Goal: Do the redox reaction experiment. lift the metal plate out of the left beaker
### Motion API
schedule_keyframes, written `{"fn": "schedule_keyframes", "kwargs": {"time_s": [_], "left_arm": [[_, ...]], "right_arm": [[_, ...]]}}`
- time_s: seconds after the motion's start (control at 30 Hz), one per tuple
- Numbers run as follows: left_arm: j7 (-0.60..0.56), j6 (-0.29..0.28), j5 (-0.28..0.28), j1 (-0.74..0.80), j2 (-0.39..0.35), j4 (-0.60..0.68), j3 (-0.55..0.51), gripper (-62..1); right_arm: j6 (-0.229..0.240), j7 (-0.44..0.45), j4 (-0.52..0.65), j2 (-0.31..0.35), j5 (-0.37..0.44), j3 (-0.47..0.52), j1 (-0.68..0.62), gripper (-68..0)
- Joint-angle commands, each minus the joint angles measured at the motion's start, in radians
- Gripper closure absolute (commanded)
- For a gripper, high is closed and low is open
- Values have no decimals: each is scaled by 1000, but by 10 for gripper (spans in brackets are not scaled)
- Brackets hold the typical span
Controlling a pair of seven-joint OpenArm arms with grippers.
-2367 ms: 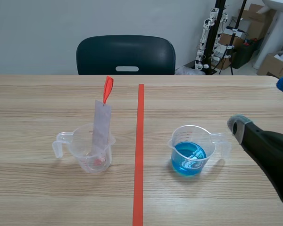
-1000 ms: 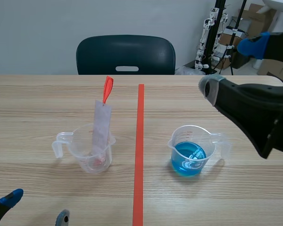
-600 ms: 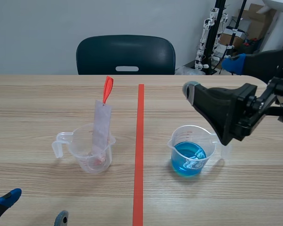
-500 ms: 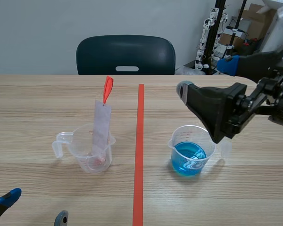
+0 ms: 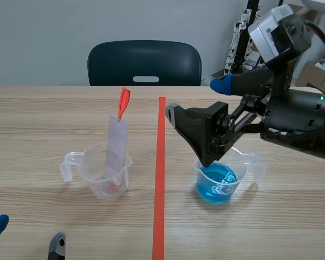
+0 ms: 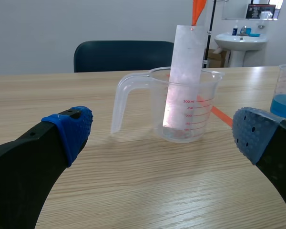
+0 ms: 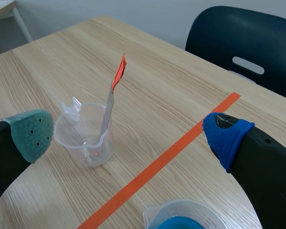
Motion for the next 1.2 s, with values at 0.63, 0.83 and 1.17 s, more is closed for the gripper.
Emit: {"fn": "schedule_keyframes", "kwargs": {"time_s": [0.63, 0.83, 1.17], "left_arm": [[-46, 2, 13, 8, -11, 6, -3, -619], [-46, 2, 14, 8, -11, 6, -3, -620], [-46, 2, 17, 8, -11, 6, -3, -619]], "right_arm": [[-47, -169, -179, -199, 5, -160, 266, -679], [-47, -234, -209, -253, 6, -161, 314, -679], [7, -280, -358, -346, 6, -163, 375, -679]]}}
